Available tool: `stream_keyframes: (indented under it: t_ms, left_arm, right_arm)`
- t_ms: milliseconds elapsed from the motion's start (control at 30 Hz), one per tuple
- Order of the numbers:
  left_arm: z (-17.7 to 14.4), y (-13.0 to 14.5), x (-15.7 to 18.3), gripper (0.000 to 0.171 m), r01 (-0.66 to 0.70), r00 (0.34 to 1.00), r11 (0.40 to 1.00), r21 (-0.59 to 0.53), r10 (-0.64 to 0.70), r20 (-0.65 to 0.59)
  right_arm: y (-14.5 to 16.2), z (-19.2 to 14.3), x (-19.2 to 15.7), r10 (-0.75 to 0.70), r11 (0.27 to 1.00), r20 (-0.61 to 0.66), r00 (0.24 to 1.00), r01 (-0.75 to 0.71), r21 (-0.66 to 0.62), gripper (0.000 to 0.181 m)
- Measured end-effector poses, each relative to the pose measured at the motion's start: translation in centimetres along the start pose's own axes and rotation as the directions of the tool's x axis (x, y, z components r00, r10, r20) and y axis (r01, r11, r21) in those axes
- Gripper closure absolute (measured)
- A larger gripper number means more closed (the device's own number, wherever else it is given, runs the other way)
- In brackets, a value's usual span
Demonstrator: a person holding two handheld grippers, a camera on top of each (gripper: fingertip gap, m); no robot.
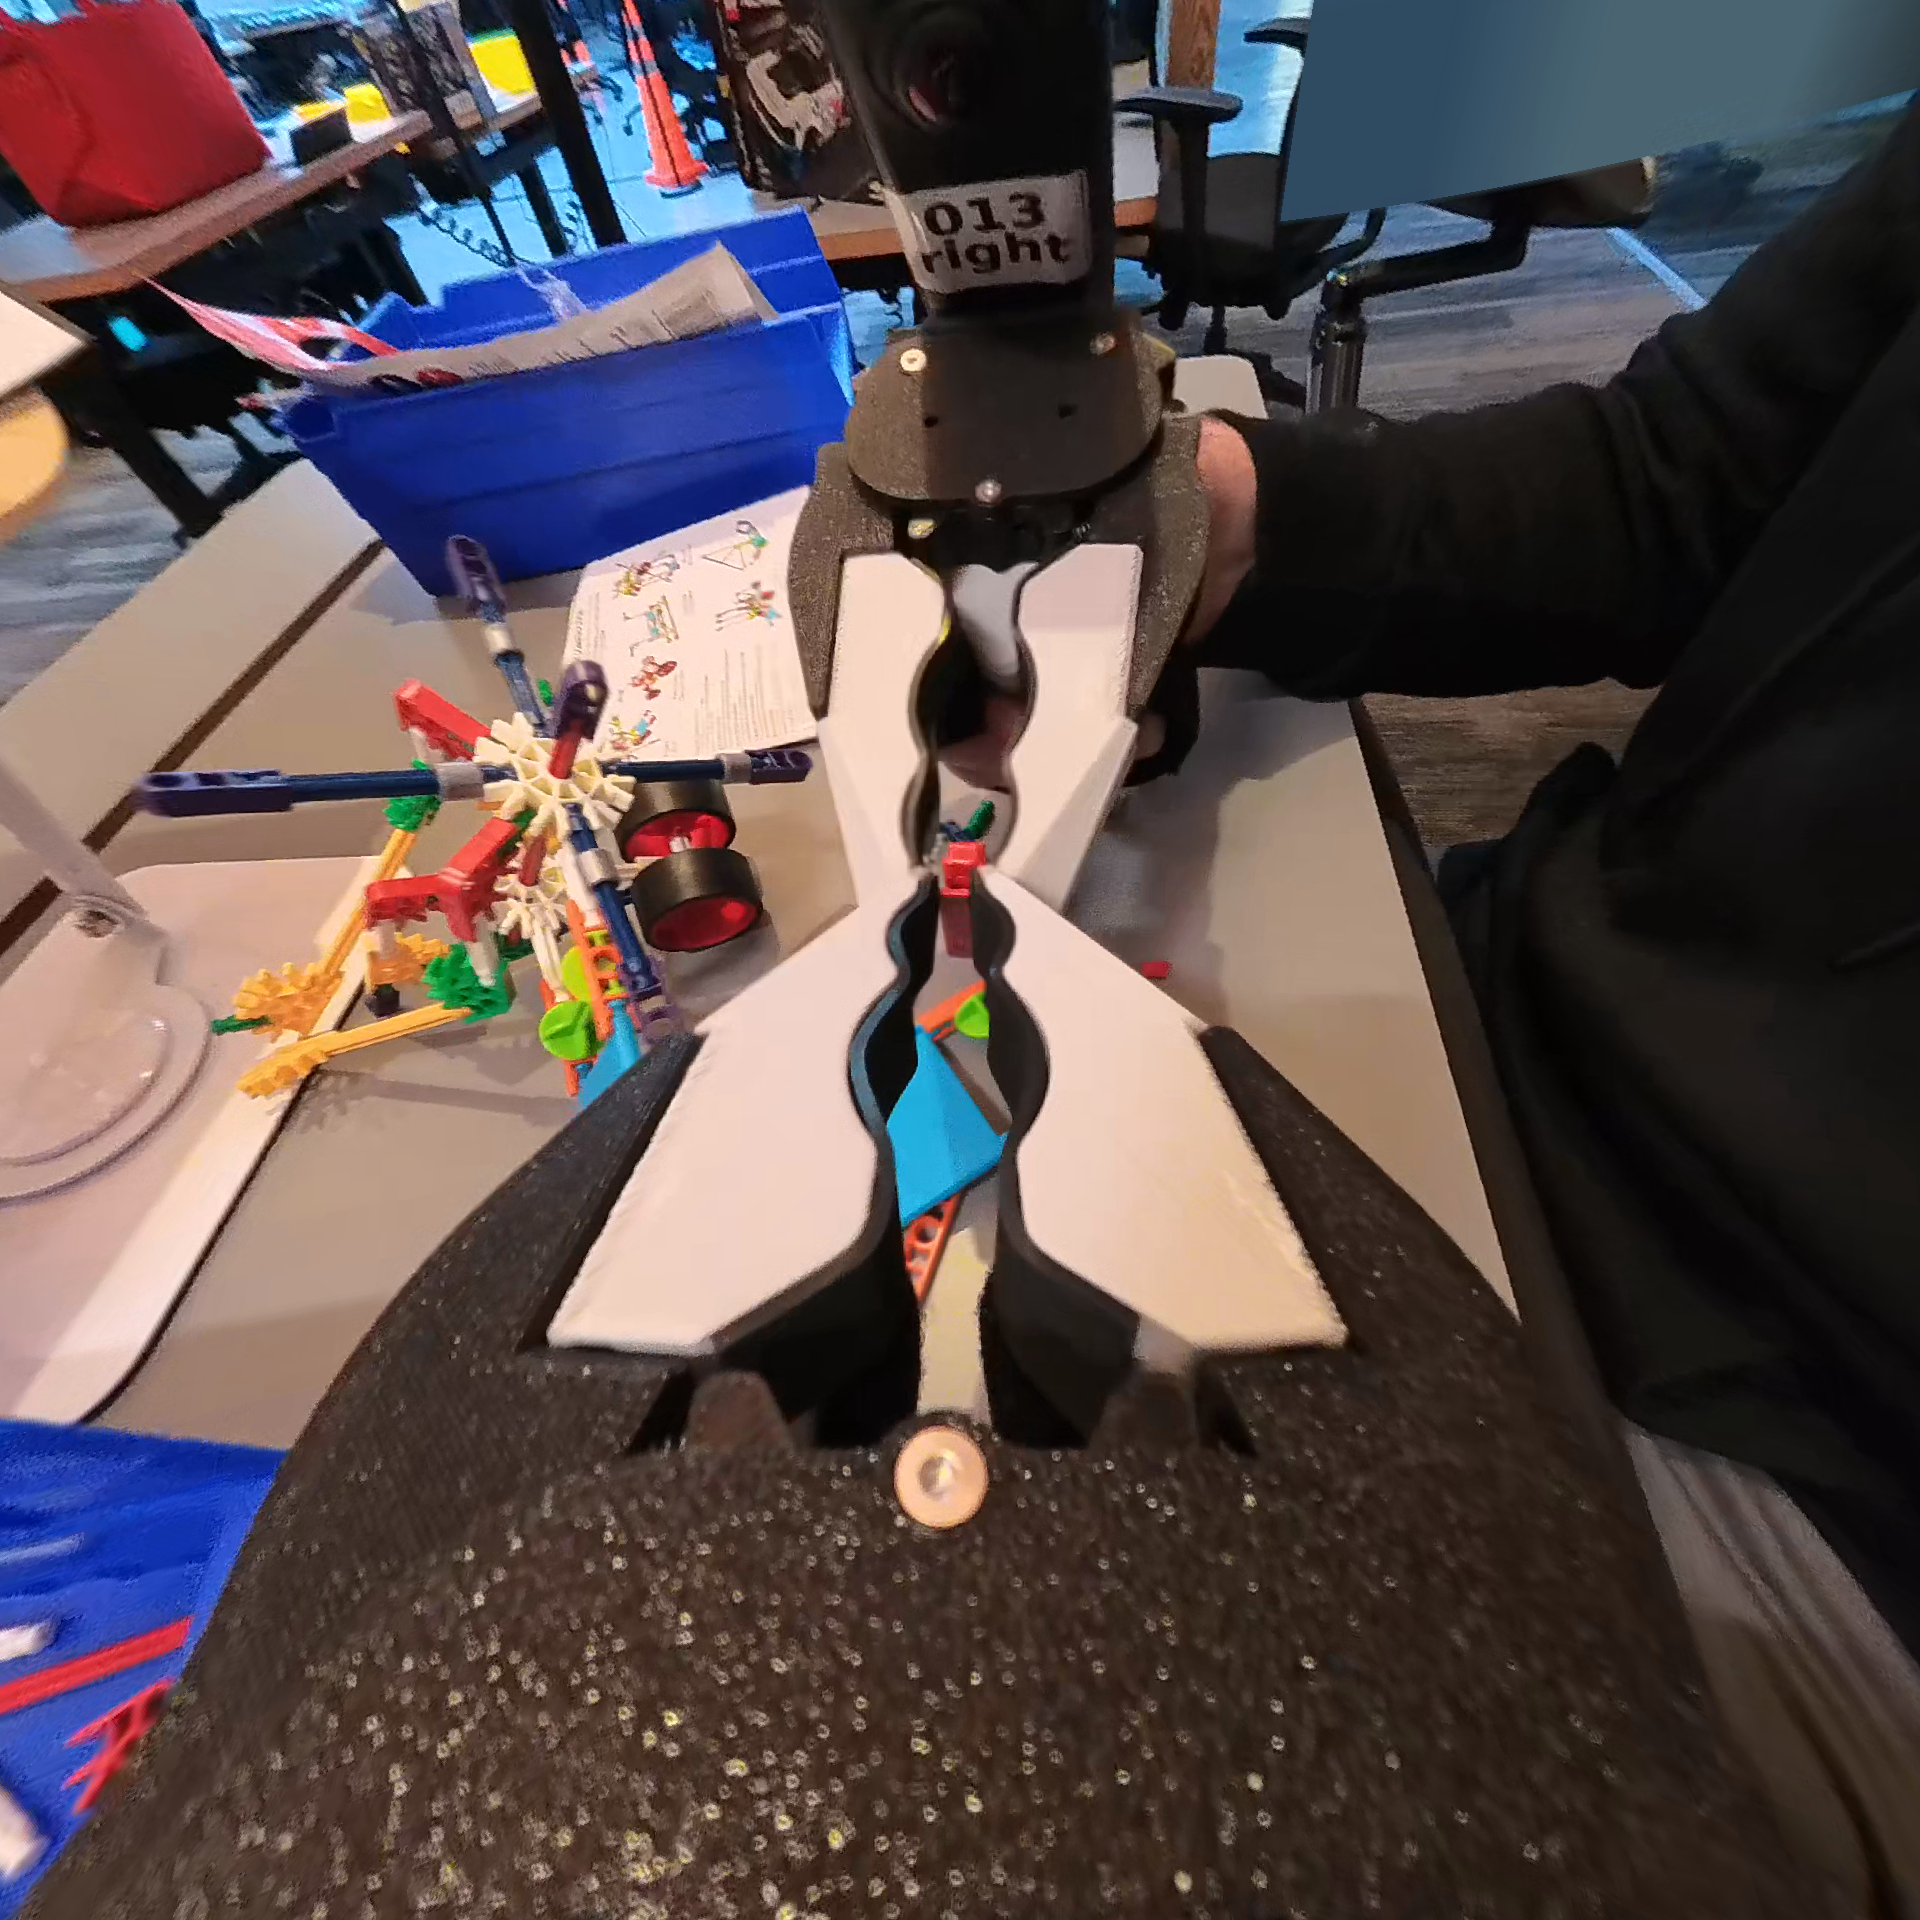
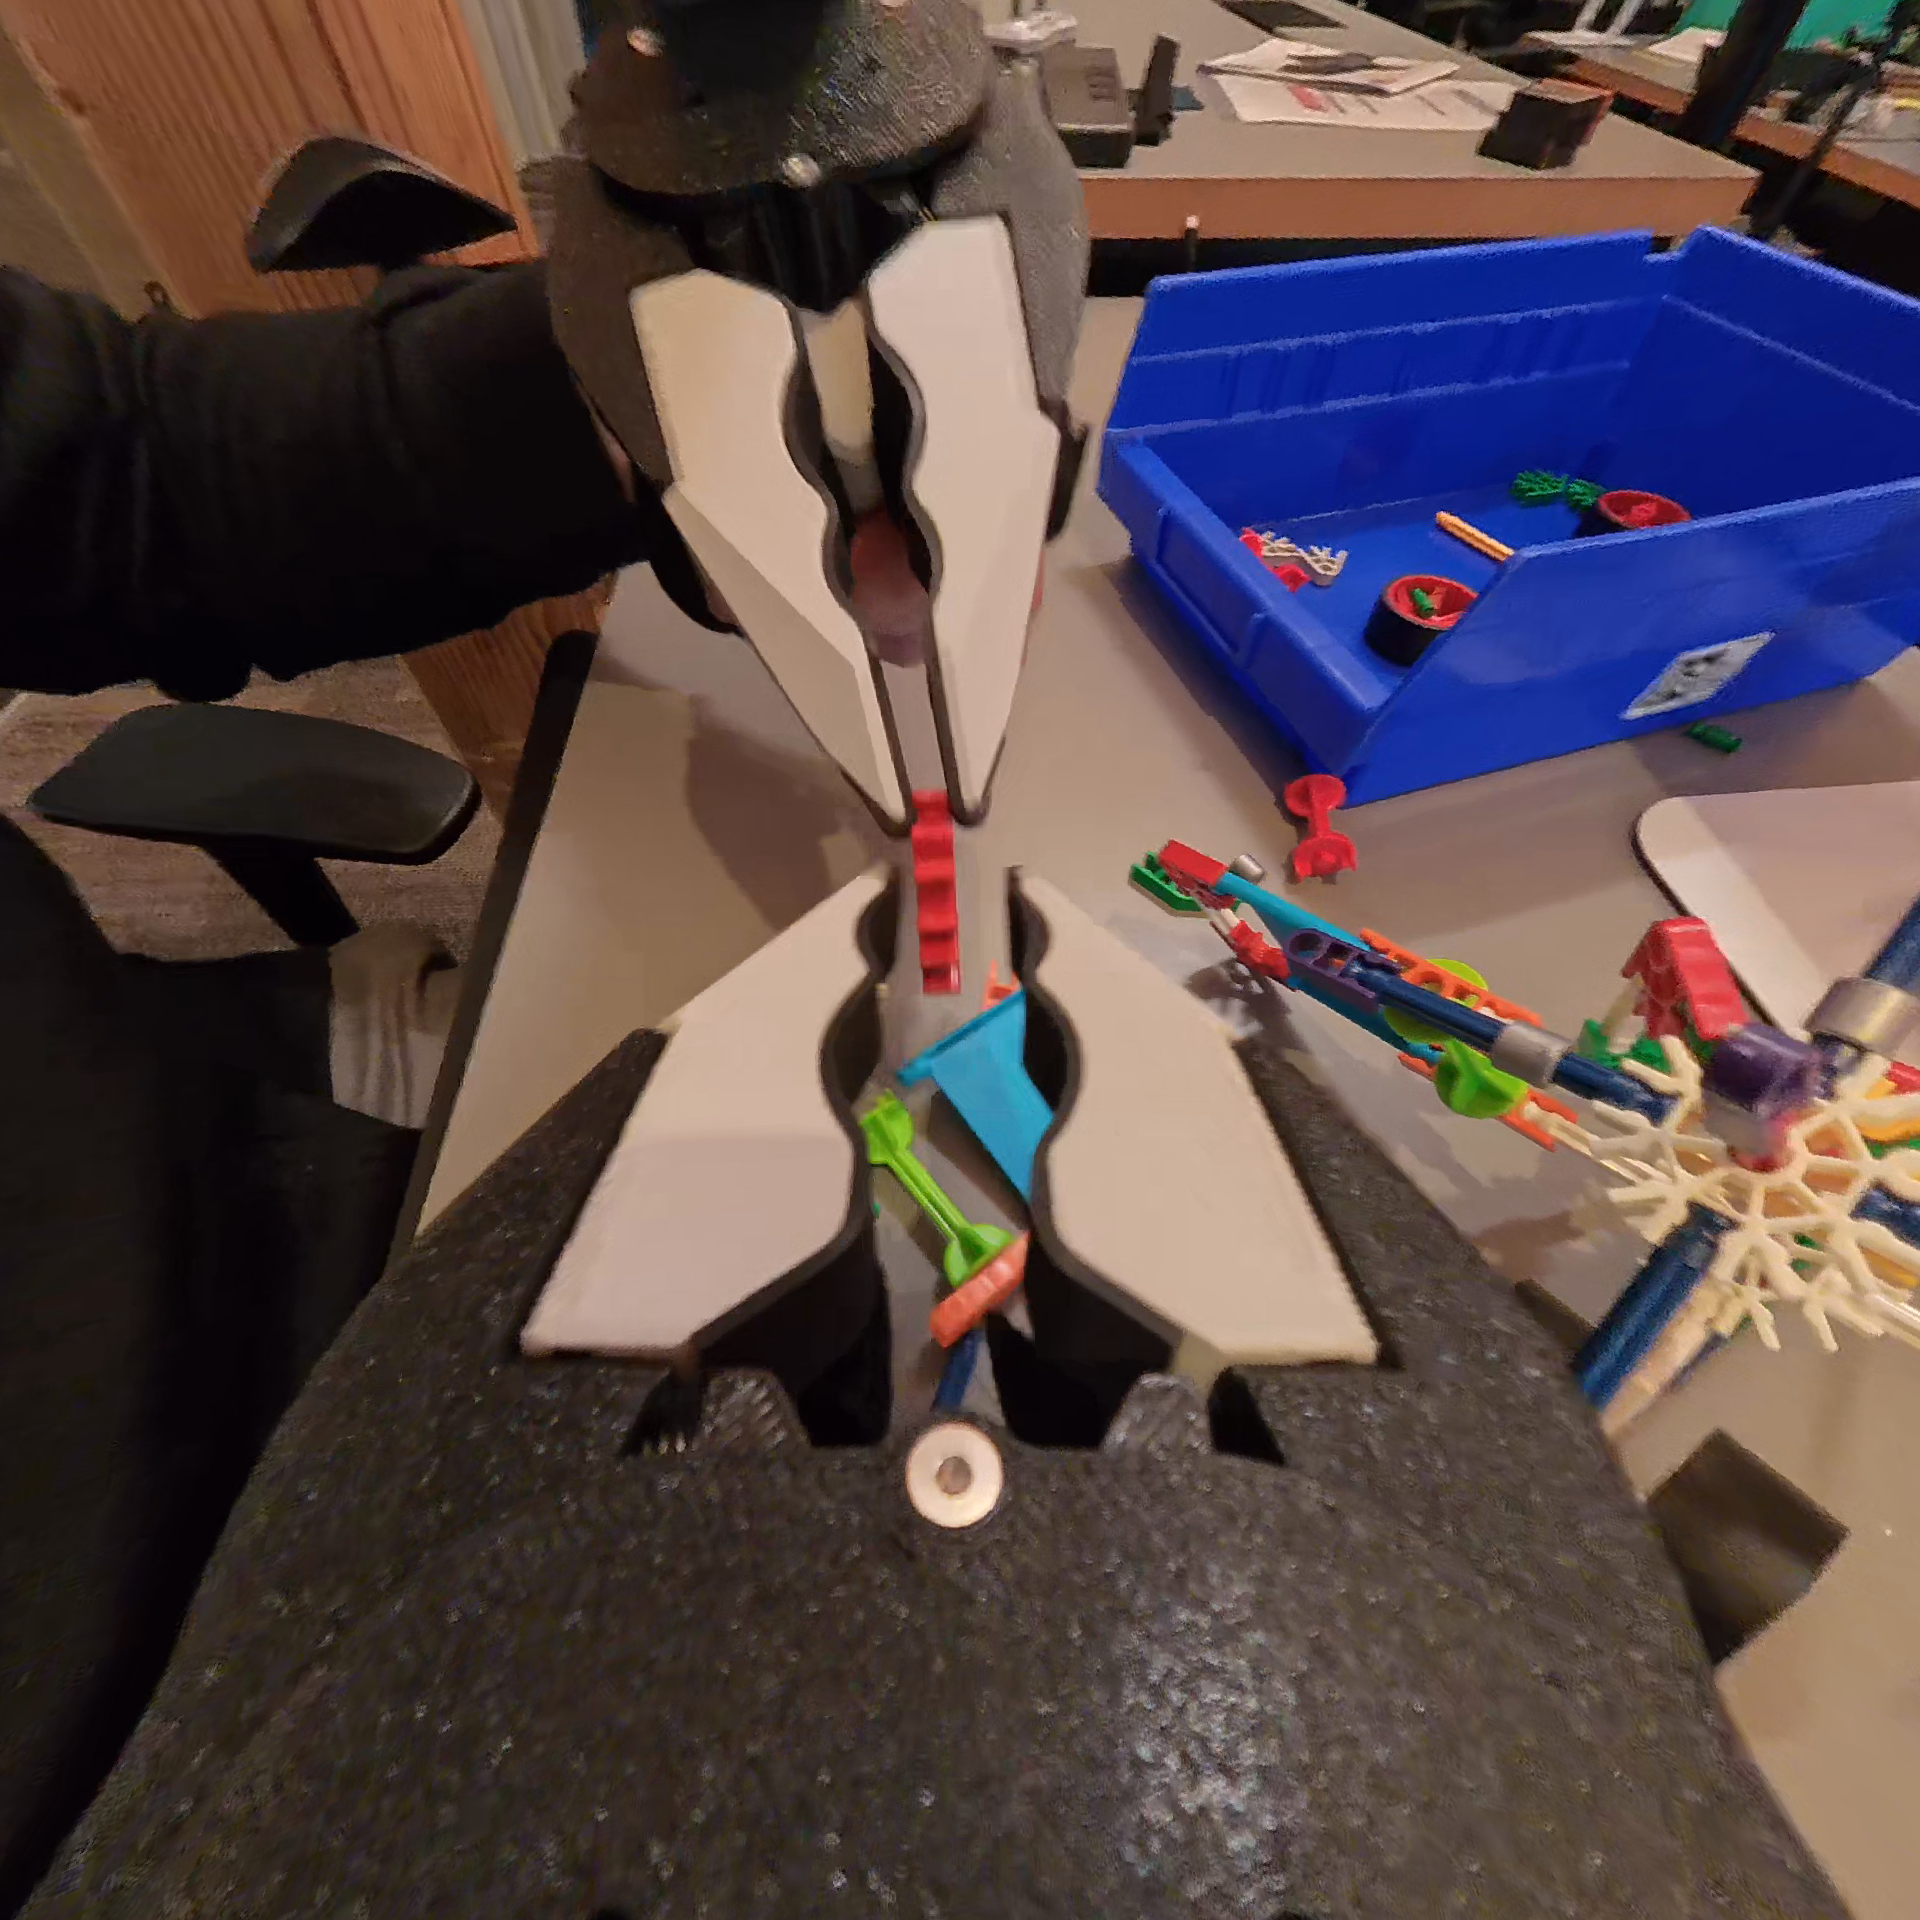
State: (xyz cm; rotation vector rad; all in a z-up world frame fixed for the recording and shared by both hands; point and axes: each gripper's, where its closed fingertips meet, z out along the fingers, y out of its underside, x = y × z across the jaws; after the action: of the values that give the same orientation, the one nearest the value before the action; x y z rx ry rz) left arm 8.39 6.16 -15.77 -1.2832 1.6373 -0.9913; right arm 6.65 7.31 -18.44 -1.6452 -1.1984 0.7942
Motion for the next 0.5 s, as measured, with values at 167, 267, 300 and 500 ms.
stream_keyframes:
  t_ms: [167, 267, 300, 500]
  left_arm:
    - [-5.0, -1.0, -5.6, 0.168, -0.018, 0.971, 1.0, -0.005, 0.019, 0.24]
    - [-9.9, 1.2, -12.0, 0.168, 0.037, 0.877, 0.991, -0.132, 0.031, 0.48]
    - [-10.9, 2.5, -13.5, 0.168, 0.095, 0.857, 0.984, -0.152, -0.003, 0.516]
    - [-12.0, 7.0, -16.3, 0.116, 0.175, 0.746, 0.931, -0.321, 0.087, 0.66]
  right_arm:
    - [1.0, -0.6, 1.1, -0.001, 1.0, -0.055, 0.999, 0.0, -0.026, 0.143]
    - [1.2, -1.0, 1.4, -0.001, 1.0, -0.07, 0.998, -0.001, -0.028, 0.143]
    - [1.1, -1.1, 1.6, -0.001, 1.0, -0.074, 0.997, -0.001, -0.023, 0.143]
    - [1.5, -1.7, 1.9, -0.002, 1.0, -0.089, 0.996, -0.001, -0.027, 0.144]
